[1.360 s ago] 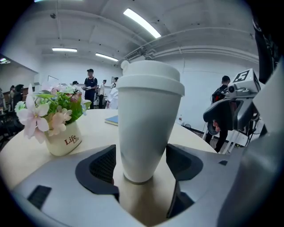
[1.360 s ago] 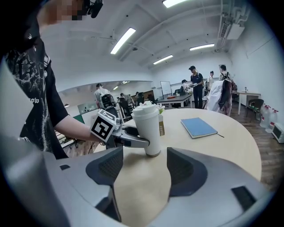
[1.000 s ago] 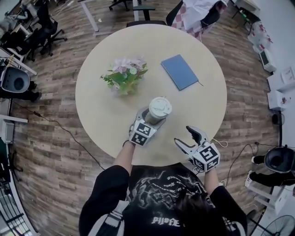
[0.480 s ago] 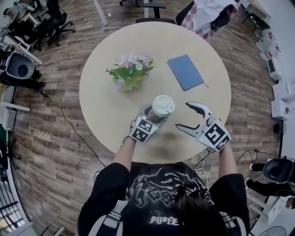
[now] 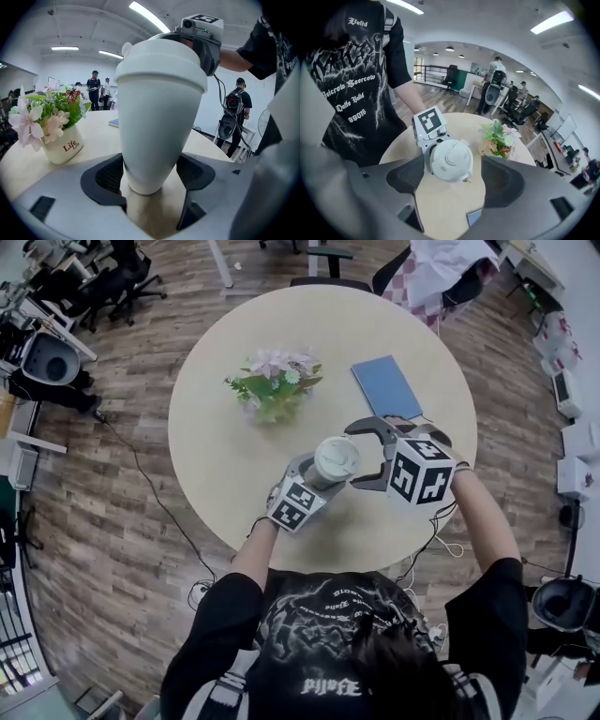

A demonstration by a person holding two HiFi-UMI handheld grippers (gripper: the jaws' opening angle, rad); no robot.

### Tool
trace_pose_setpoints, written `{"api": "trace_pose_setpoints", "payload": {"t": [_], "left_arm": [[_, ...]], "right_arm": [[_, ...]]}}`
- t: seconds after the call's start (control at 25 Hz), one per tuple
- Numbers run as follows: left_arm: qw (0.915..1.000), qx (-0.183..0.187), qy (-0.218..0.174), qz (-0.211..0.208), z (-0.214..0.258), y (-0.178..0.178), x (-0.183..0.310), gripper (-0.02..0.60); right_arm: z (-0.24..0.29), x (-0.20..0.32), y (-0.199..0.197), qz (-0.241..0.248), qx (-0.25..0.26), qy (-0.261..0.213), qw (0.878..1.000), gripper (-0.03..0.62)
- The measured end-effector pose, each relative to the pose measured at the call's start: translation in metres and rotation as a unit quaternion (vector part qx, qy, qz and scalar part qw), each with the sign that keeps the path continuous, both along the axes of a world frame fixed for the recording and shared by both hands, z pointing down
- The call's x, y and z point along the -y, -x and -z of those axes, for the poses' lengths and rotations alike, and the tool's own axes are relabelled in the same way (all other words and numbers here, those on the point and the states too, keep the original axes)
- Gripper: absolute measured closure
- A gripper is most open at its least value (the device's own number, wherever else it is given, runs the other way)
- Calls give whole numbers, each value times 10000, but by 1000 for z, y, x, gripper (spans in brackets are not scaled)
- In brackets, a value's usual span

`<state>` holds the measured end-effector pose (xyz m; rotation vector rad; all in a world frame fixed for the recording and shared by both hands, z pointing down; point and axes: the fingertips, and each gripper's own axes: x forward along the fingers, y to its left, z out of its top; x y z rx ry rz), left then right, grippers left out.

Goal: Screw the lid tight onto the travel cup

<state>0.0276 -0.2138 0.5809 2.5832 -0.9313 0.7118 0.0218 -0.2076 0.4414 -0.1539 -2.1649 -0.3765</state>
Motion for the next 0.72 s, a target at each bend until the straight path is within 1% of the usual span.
{"api": "trace_pose_setpoints", "payload": {"t": [0.08,0.16,0.28,0.4,0.48,0.6,0.68,0.72], "left_arm": [[10000,17,11,-16,-1,0,0,212],[10000,28,19,-19,-2,0,0,212],[10000,28,20,-17,-4,1,2,212],[10000,38,7,-35,-4,0,3,212],[10000,36,11,-31,-3,0,4,212],[10000,31,33,-43,-5,0,3,212],[10000,18,33,-53,-7,0,3,212],[10000,17,32,-50,-6,0,3,212]], "right_arm": [[-13,-6,-1,589,-570,-37,9966,206],[-24,-9,-3,1132,-1089,-131,9875,187],[-30,-5,-1,1690,-1544,-348,9728,167],[-30,2,3,2223,-1878,-689,9542,166],[-32,5,7,2553,-2012,-894,9415,164],[-39,3,10,2939,-2160,-996,9258,155],[-45,2,8,3090,-2236,-994,9190,158],[-46,2,8,3101,-2231,-974,9190,165]]}}
